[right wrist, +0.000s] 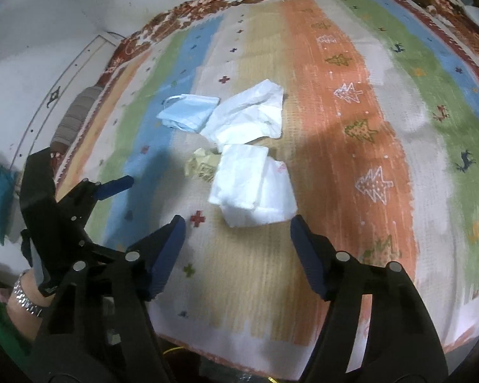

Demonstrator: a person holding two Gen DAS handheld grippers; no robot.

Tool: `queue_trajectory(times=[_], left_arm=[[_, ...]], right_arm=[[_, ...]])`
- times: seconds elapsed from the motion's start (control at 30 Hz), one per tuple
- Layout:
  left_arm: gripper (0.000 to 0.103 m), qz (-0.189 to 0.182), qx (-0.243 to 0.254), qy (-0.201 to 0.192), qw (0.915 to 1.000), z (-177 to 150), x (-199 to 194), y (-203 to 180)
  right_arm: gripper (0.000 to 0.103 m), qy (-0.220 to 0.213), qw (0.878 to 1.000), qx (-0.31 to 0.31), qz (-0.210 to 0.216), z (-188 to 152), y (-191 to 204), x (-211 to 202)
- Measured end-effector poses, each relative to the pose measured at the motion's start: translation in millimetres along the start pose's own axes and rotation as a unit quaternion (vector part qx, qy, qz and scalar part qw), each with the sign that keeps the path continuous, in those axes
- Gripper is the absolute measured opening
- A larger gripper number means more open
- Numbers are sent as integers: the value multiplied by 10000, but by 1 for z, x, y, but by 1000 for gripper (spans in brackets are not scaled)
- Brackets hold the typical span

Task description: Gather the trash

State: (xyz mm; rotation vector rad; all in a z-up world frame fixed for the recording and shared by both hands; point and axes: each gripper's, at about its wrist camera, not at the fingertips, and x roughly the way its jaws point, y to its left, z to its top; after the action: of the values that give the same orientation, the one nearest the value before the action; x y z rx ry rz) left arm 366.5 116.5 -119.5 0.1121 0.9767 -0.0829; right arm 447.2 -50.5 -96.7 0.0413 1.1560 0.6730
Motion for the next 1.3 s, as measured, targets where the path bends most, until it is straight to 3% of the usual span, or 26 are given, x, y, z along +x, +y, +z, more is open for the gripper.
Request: queue_trajectory(times=[0.23,0.3,0.4,0.57,0.63,0.73,0.87,1.0,1.2,1.3], left_arm=[[97,21,42,-70,10000,12,20,-3],[97,191,143,-119,9996,12,26,-4],[97,387,130,-205,9990,11,33,-1],[92,288,178,-424,9985,16,33,2],[86,243,259,-456,9983,19,34,0],[67,74,340,-437,9984,21,39,-2],[35,-251,194,-343,9989,22,43,0],[26,-663,-201,-239,9973,21,42,8],[23,-762,-438,-54,9961,15,35,16],[23,-642,-518,93,9965,11,32,19]], right_arm=[[50,234,9995,195,128,10,-13,30],[48,299,9994,108,128,12,-12,39],[36,445,9990,2,94,13,-8,50],[19,481,9988,35,92,14,-9,55],[14,488,9987,77,100,14,-11,56],[8,509,9985,149,111,15,-16,55],[4,502,9986,130,96,16,-18,53],[4,493,9988,42,6,17,-18,51],[4,457,9989,-78,-65,18,-13,47],[4,429,9989,-183,-93,17,-9,43]])
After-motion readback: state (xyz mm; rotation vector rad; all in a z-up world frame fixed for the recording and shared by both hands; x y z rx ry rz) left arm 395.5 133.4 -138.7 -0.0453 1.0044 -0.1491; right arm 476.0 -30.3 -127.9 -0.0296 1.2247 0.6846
